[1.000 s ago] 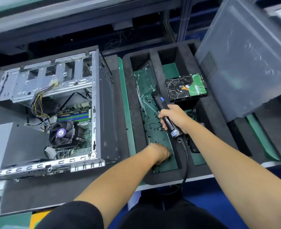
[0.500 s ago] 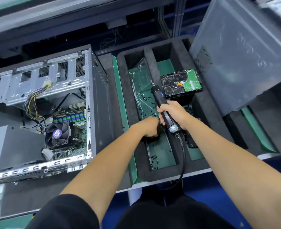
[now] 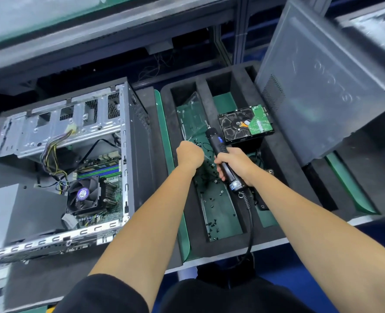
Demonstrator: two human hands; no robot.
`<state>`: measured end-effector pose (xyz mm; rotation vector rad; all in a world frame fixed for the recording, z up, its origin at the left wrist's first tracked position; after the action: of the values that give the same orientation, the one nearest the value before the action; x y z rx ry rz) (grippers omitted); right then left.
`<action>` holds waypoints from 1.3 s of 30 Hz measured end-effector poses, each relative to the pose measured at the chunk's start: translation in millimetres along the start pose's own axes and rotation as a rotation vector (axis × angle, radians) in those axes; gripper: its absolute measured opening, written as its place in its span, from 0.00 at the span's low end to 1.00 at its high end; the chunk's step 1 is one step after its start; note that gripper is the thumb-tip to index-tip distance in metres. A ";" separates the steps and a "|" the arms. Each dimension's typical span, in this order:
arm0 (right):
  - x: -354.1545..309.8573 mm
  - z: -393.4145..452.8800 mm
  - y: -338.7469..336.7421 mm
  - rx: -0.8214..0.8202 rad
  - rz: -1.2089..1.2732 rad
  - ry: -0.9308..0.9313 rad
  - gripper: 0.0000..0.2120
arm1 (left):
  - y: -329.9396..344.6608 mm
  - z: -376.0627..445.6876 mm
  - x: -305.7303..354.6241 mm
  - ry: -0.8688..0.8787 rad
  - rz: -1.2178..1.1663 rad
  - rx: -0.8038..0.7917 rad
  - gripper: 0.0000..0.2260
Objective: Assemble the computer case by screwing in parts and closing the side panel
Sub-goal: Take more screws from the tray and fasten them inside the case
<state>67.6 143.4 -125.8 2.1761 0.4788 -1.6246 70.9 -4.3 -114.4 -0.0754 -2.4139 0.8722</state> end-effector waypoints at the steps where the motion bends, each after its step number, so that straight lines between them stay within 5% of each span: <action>1: -0.7 -3.2 1.6 0.003 -0.011 0.003 0.06 | -6.8 -3.1 4.0 -0.022 -0.114 -0.020 0.04; 7: -35.0 -15.1 15.6 -0.097 -0.044 -0.056 0.06 | -58.6 -38.1 47.5 0.076 -0.590 0.063 0.05; 21: -117.7 -42.3 70.5 -0.269 -0.130 -0.218 0.06 | -148.0 -74.8 52.3 0.216 -0.826 0.199 0.08; 30: -146.2 -77.8 132.3 -0.271 -0.201 -0.321 0.05 | -210.6 -91.2 21.4 0.267 -0.996 0.040 0.09; 39: -125.6 -131.1 265.7 -0.196 -0.222 -0.361 0.05 | -304.2 -99.3 -79.4 0.311 -0.908 -0.178 0.07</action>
<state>271.0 -28.4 54.9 1.6877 0.7522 -1.9435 230.6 -205.4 92.4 0.7074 -1.9009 0.1984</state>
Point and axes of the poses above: each hand's wrist, its own z-axis towards the middle knuckle, its own y-axis out of the palm, x = y × z, the point moved 3 cm from there along z, towards the middle knuckle, and after that the axes turned 15 degrees about -y, right-handed, at the moved point
